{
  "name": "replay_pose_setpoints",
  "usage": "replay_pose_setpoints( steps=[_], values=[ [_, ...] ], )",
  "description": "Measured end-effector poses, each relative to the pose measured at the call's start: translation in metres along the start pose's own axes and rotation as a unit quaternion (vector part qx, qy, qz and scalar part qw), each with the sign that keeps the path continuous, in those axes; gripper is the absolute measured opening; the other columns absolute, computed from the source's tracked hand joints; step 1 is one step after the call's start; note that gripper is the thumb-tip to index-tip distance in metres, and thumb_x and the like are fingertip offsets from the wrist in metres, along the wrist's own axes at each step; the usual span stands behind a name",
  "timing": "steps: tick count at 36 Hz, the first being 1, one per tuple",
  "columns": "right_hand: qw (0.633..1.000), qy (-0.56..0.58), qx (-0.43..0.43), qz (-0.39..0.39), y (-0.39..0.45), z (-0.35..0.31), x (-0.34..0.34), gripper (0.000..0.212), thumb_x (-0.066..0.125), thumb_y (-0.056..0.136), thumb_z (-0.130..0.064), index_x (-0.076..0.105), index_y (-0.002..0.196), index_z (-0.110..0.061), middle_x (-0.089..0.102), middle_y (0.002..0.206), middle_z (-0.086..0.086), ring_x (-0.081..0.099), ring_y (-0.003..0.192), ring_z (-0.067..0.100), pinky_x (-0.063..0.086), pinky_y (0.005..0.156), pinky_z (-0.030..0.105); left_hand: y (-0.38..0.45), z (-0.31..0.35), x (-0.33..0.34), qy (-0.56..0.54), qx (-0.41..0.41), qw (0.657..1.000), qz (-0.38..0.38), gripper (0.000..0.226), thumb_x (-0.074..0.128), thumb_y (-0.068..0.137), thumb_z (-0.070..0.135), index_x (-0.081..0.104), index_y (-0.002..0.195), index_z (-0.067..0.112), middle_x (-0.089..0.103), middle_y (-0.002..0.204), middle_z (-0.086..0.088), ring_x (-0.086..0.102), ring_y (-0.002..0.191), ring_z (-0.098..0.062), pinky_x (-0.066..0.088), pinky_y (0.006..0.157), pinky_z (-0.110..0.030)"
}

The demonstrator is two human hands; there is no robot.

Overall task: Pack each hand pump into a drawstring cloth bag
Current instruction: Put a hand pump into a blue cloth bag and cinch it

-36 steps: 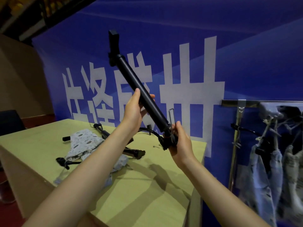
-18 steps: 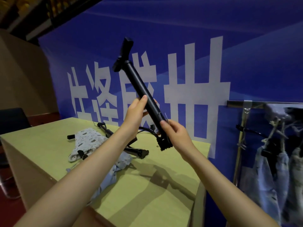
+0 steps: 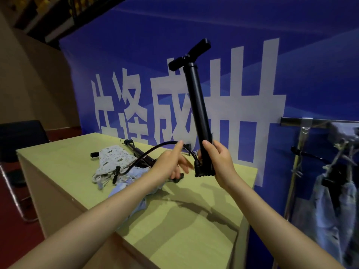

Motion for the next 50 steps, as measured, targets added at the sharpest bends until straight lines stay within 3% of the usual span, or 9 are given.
replay_pose_setpoints(
  steps=[6, 9, 13, 19, 25, 32, 35, 43, 50],
  values=[
    [0.999, 0.023, 0.008, -0.042, -0.003, -0.001, -0.001, 0.022, 0.05, 0.098, -0.029, 0.056, 0.089, -0.009, 0.059, 0.069, -0.001, 0.055, 0.062, 0.016, 0.046, 0.056, 0.028, 0.026, 0.012, -0.026, -0.3, 0.026, 0.944, 0.133, 0.054, 0.023, 0.104, 0.044, 0.053, 0.133, 0.01, 0.071, 0.098, -0.007, 0.07, 0.075, -0.017, 0.057, 0.064, -0.026],
    [0.997, 0.0, 0.027, -0.078, -0.007, 0.004, 0.0, 0.023, 0.048, 0.099, -0.027, 0.055, 0.09, -0.008, 0.06, 0.069, 0.0, 0.055, 0.059, 0.014, 0.047, 0.056, 0.028, 0.034, 0.033, -0.026, -0.346, 0.073, 0.928, 0.117, 0.046, 0.025, 0.105, 0.04, 0.043, 0.139, 0.015, 0.07, 0.102, -0.006, 0.07, 0.089, -0.019, 0.056, 0.081, -0.033],
    [0.991, -0.029, 0.055, -0.117, -0.015, 0.018, -0.008, 0.016, 0.049, 0.1, -0.022, 0.056, 0.098, -0.008, 0.06, 0.072, 0.003, 0.056, 0.065, 0.017, 0.049, 0.062, 0.029, 0.051, 0.052, -0.036, -0.485, 0.056, 0.862, 0.137, 0.048, 0.028, 0.105, 0.04, 0.032, 0.145, 0.014, 0.068, 0.103, -0.012, 0.068, 0.09, -0.026, 0.057, 0.078, -0.038],
    [0.984, -0.056, 0.091, -0.142, -0.03, 0.039, -0.024, 0.03, 0.062, 0.089, -0.026, 0.057, 0.107, -0.002, 0.063, 0.078, 0.004, 0.061, 0.072, 0.016, 0.054, 0.068, 0.028, 0.057, 0.05, -0.048, -0.543, 0.016, 0.828, 0.138, 0.055, 0.031, 0.104, 0.043, 0.057, 0.121, -0.002, 0.068, 0.093, -0.014, 0.069, 0.083, -0.026, 0.058, 0.074, -0.038],
    [0.975, -0.034, 0.14, -0.169, -0.028, 0.034, -0.021, 0.064, 0.067, 0.074, -0.049, 0.056, 0.104, 0.007, 0.054, 0.089, 0.008, 0.056, 0.087, 0.022, 0.044, 0.08, 0.035, 0.056, 0.045, -0.027, -0.472, -0.003, 0.867, 0.162, 0.05, 0.036, 0.102, 0.045, 0.064, 0.093, 0.004, 0.067, 0.076, -0.007, 0.066, 0.066, -0.019, 0.057, 0.073, -0.034],
    [0.984, -0.042, 0.092, -0.143, -0.023, 0.021, 0.0, 0.017, 0.05, 0.098, -0.036, 0.064, 0.107, -0.031, 0.069, 0.093, 0.006, 0.065, 0.083, 0.018, 0.055, 0.076, 0.031, 0.057, 0.046, -0.017, -0.4, 0.006, 0.899, 0.179, 0.046, 0.033, 0.104, 0.04, 0.063, 0.102, 0.005, 0.068, 0.08, -0.007, 0.067, 0.072, -0.018, 0.057, 0.072, -0.032],
    [0.986, -0.023, 0.076, -0.145, -0.027, 0.021, -0.002, 0.021, 0.047, 0.1, -0.03, 0.06, 0.11, -0.044, 0.066, 0.09, 0.008, 0.063, 0.08, 0.017, 0.055, 0.071, 0.028, 0.06, 0.041, -0.03, -0.274, 0.017, 0.943, 0.188, 0.035, 0.033, 0.104, 0.036, 0.06, 0.099, 0.014, 0.069, 0.099, -0.015, 0.067, 0.092, -0.025, 0.056, 0.089, -0.041],
    [0.986, 0.058, 0.113, -0.107, -0.02, 0.03, -0.008, 0.027, 0.044, 0.101, -0.032, 0.055, 0.117, -0.014, 0.06, 0.079, 0.012, 0.055, 0.059, 0.021, 0.047, 0.056, 0.028, 0.057, 0.03, -0.057, -0.085, 0.075, 0.959, 0.26, 0.032, 0.03, 0.104, 0.028, 0.045, 0.078, 0.017, 0.048, 0.079, -0.003, 0.046, 0.076, -0.017, 0.04, 0.069, -0.03],
    [0.982, 0.0, 0.11, -0.154, -0.026, 0.026, -0.01, 0.023, 0.042, 0.101, -0.034, 0.06, 0.114, -0.026, 0.062, 0.082, 0.007, 0.057, 0.067, 0.02, 0.05, 0.058, 0.026, 0.06, 0.04, -0.081, -0.108, 0.034, 0.973, 0.2, 0.03, 0.049, 0.098, 0.029, 0.065, 0.075, 0.017, 0.067, 0.082, 0.004, 0.061, 0.088, -0.015, 0.046, 0.095, -0.036]
  ],
)
Point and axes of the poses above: each hand's wrist, its own y-axis towards the middle knuckle, its own x-axis out of the palm, z = x × y, the point moved 1 cm from there along y, towards the middle knuckle
